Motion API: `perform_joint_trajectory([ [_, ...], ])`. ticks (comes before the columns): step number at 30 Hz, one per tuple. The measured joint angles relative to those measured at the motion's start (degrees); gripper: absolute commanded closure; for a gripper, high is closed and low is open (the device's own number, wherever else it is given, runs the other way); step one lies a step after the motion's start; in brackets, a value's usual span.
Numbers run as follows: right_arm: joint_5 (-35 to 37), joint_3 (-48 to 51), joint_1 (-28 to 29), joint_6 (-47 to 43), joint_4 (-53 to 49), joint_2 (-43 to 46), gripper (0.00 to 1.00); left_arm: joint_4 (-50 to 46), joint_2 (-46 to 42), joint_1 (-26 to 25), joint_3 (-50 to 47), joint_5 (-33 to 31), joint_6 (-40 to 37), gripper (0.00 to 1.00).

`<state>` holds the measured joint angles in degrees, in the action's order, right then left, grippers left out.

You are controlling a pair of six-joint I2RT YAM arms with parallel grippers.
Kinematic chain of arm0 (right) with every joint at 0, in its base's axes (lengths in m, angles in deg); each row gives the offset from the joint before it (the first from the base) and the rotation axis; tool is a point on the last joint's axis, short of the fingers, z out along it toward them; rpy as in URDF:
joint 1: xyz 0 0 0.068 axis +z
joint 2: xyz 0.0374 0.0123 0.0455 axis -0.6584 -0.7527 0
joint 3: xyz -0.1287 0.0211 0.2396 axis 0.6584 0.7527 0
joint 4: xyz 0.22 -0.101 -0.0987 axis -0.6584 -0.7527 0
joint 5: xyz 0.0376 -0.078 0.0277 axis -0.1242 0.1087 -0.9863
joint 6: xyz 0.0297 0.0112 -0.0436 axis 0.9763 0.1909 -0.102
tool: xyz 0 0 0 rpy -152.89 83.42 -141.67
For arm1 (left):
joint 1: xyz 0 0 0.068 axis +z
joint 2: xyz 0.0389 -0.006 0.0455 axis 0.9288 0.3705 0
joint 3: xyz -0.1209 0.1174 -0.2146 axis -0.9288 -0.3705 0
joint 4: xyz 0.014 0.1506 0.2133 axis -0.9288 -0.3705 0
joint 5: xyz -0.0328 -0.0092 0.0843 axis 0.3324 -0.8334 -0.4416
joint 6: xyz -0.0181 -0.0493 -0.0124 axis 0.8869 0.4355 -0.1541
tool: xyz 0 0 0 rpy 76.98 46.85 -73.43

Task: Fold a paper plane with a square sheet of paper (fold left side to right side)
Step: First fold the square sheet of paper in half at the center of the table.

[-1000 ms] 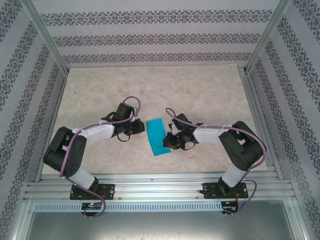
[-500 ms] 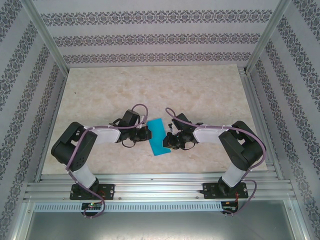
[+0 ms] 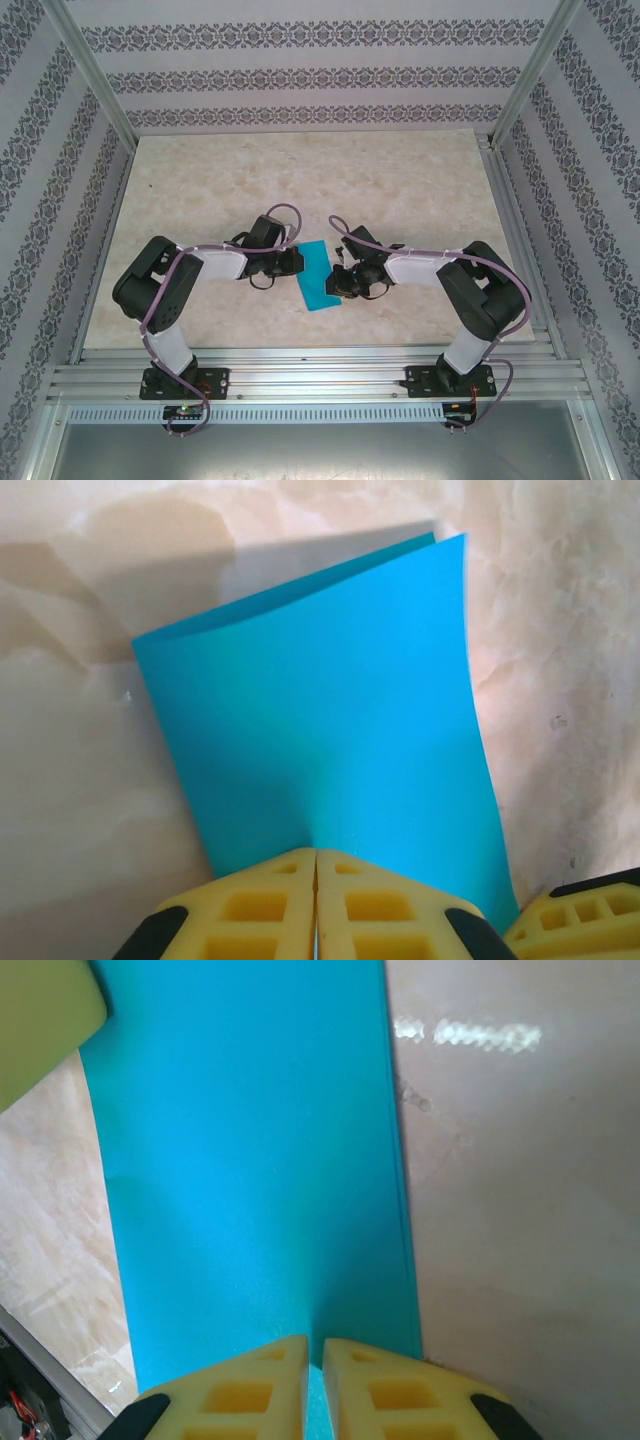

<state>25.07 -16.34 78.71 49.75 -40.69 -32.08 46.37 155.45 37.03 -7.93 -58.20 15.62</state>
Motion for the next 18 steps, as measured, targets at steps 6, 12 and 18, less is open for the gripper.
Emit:
perform_joint_trajectory([
  [6, 0.4, -0.2, 0.2, -0.1, -0.2, 0.0, 0.85, -0.4, 0.6, -0.1, 0.9, -0.6, -1.1, 0.90],
  [12, 0.4, -0.2, 0.2, -0.2, -0.3, 0.0, 0.85, -2.1, 0.6, -0.1, 1.7, -1.6, -2.8, 0.88],
  [18, 0.4, -0.2, 0.2, -0.2, -0.2, -0.1, 0.85, -3.4, 0.7, 0.9, 2.9, -3.3, -3.8, 0.86],
])
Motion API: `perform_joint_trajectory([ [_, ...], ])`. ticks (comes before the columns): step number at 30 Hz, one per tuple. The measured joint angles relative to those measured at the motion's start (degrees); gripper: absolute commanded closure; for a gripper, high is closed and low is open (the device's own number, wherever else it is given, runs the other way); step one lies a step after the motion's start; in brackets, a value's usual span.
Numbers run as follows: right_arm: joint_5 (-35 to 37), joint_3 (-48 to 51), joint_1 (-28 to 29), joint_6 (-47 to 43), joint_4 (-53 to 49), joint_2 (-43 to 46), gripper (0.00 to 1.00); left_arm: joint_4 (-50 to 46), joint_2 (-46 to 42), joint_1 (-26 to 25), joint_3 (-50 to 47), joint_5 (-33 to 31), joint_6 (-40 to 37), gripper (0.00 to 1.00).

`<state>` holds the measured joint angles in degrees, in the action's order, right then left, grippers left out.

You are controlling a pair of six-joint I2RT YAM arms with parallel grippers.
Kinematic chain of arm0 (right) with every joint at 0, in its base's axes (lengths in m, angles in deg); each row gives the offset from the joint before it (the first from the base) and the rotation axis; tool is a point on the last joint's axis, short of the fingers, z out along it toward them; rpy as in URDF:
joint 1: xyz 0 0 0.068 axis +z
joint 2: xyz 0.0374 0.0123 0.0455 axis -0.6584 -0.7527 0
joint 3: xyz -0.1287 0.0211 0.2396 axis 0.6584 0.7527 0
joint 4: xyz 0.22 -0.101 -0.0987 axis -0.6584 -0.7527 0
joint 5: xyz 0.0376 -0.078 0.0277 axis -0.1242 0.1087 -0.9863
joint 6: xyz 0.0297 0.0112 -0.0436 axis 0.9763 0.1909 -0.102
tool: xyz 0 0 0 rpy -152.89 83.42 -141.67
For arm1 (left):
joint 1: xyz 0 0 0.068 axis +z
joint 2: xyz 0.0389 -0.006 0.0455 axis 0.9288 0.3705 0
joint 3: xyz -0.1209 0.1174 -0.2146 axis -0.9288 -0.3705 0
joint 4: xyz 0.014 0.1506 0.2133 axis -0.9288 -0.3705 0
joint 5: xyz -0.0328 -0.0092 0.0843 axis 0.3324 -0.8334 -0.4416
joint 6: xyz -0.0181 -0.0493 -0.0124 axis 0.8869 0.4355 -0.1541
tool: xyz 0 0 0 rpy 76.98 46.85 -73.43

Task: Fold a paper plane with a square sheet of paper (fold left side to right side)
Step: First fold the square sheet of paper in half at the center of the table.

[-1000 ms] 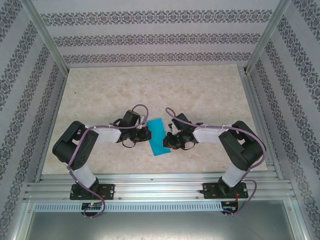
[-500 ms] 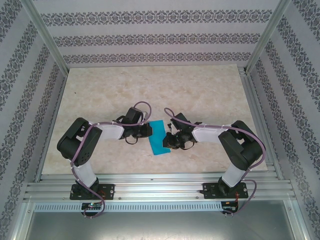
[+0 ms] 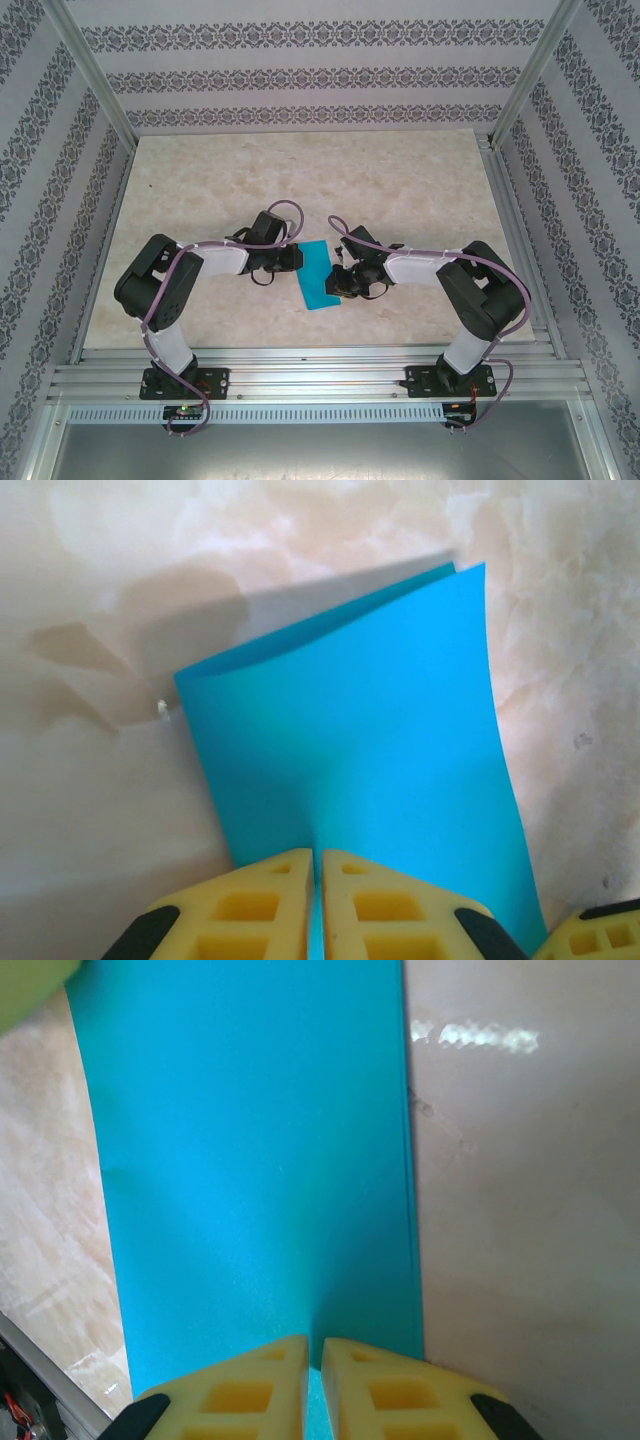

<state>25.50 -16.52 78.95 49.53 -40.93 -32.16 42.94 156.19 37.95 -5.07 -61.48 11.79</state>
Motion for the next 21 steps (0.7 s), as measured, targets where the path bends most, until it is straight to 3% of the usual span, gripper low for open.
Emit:
perform_joint_trajectory([
  [21, 0.9, 0.0, 0.0, 0.0, 1.0, -0.1, 0.85, -0.9, 6.5, 6.0, 8.4, 0.7, -2.9, 0.83],
])
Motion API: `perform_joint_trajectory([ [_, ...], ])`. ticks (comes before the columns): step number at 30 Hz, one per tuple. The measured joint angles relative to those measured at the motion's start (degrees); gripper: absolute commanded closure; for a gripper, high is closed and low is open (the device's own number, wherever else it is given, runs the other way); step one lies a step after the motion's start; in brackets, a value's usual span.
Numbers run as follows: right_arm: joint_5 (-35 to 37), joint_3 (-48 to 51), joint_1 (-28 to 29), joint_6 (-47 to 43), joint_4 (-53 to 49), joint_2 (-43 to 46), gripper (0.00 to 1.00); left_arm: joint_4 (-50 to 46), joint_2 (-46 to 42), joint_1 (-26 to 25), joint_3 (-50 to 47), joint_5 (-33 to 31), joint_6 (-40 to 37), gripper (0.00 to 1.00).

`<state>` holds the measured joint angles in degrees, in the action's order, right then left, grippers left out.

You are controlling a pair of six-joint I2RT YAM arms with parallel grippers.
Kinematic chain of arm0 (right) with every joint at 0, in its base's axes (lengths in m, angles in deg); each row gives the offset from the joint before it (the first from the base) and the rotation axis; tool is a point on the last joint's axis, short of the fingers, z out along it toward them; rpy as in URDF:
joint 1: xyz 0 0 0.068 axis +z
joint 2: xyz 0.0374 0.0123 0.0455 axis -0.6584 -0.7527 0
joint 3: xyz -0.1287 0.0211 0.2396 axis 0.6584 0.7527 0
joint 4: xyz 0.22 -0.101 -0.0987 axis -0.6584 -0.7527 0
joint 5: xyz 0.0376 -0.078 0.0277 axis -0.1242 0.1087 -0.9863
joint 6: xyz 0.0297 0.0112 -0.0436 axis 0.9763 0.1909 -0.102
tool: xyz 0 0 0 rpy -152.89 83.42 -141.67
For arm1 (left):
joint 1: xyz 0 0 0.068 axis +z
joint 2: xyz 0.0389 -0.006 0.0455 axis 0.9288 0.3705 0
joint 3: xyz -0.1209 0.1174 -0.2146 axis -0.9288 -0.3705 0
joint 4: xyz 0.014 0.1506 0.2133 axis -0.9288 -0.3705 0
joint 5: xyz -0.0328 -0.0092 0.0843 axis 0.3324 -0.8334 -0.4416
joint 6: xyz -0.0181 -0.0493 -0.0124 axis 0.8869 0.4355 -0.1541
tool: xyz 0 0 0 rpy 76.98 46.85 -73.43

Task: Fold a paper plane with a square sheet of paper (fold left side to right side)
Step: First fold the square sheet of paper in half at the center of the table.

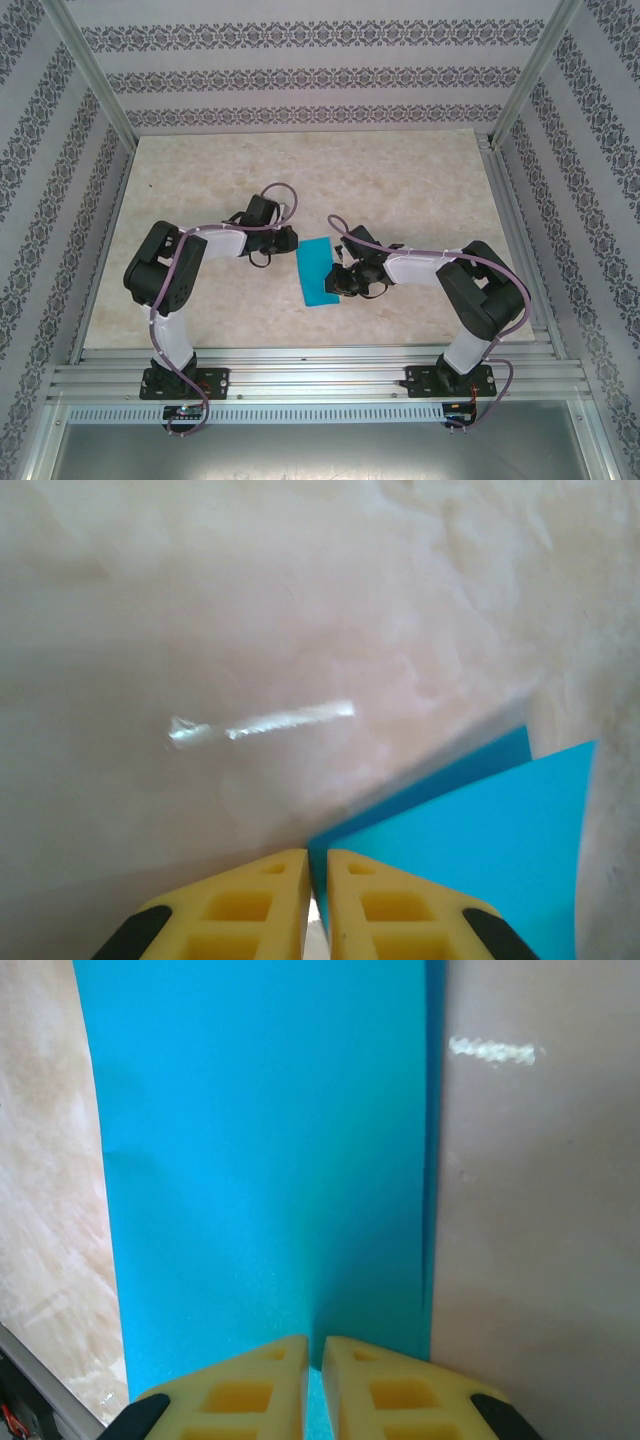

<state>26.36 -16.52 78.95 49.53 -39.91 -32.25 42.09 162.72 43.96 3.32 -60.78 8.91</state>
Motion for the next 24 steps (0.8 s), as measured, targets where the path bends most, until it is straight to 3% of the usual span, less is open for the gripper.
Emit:
perform_joint_trajectory([
  [10, 0.0, 0.0, 0.0, 0.0, 0.2, 0.0, 0.84, 0.0, 3.6, 2.0, 4.9, -1.1, -1.3, 0.83],
  [15, 0.0, -0.1, 0.0, 0.0, 0.1, 0.0, 0.84, 0.7, -2.5, 4.3, -1.8, -1.9, -1.3, 0.84],
  [20, 0.0, -0.1, 0.0, 0.0, 0.1, 0.0, 0.84, 3.7, -9.4, 4.7, -8.1, 3.0, -0.8, 0.85],
  [24, 0.0, -0.1, 0.0, 0.0, 0.0, 0.0, 0.84, 6.7, -8.9, 3.2, -9.6, 6.3, 0.4, 0.86],
])
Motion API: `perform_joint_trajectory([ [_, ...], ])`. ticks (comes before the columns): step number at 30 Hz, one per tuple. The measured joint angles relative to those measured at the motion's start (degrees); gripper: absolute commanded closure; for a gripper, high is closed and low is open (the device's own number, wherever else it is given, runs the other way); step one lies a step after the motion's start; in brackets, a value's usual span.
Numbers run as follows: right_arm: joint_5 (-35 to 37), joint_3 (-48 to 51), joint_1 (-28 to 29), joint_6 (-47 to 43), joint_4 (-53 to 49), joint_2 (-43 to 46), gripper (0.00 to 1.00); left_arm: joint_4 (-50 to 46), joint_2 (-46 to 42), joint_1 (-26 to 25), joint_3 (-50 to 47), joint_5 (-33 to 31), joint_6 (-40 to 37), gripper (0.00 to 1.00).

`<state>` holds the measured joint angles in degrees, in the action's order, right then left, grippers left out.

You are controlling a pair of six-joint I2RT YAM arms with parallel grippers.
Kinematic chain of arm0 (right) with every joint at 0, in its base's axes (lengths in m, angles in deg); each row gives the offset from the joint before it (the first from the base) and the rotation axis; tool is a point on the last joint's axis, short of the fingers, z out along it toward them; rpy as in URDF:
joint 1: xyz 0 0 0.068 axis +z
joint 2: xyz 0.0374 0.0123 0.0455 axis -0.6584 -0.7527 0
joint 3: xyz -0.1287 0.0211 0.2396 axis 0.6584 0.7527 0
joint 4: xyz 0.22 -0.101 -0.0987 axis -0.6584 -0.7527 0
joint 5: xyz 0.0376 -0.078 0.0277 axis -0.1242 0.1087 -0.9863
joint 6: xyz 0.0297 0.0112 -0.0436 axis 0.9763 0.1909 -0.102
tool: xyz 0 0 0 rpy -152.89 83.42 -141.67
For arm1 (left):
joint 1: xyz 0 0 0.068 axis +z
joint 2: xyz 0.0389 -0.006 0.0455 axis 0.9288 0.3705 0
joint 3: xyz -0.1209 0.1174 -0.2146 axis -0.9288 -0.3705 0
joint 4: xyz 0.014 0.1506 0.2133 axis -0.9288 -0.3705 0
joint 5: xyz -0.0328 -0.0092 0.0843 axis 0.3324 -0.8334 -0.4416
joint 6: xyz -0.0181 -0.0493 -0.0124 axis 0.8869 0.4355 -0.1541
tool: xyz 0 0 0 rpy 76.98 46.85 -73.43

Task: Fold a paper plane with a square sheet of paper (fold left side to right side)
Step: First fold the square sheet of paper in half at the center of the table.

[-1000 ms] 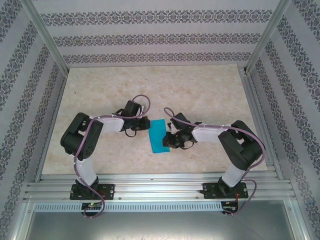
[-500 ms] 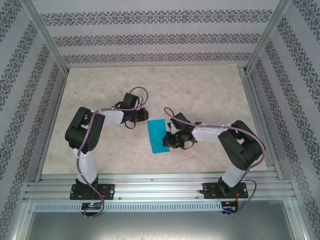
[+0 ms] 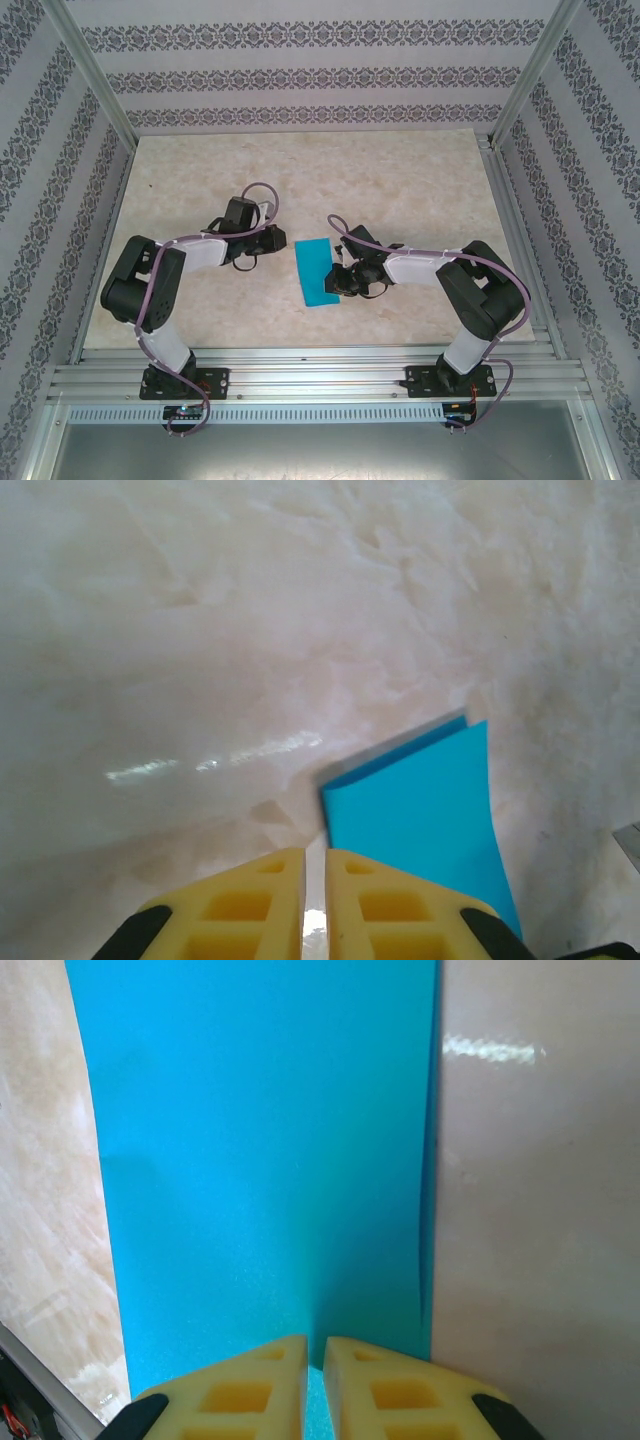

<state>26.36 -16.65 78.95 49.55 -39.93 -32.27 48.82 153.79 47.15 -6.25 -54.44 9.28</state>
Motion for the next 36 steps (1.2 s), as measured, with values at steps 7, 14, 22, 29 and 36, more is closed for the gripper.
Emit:
perform_joint_trajectory([
  [7, 0.3, -0.2, 0.1, 0.0, -0.4, -0.1, 0.84, 2.0, 5.5, -4.0, 1.0, 1.3, 1.1, 0.88],
  [14, 0.4, -0.3, 0.1, 0.0, -0.5, -0.1, 0.84, 2.6, 7.2, -4.6, 3.3, 0.8, 1.5, 0.88],
  [22, 0.6, -0.8, 0.1, -0.1, -1.3, -0.2, 0.84, 2.1, 9.0, -4.6, 5.4, -1.8, 1.1, 0.88],
  [29, 1.4, -1.1, 0.4, -0.2, -1.9, -0.3, 0.84, -0.5, 9.6, -4.9, 7.1, -2.9, -0.4, 0.88],
  [36, 1.5, -1.2, 0.4, -0.2, -1.9, -0.3, 0.84, -2.5, 9.8, -5.4, 8.4, -5.2, -2.5, 0.87],
])
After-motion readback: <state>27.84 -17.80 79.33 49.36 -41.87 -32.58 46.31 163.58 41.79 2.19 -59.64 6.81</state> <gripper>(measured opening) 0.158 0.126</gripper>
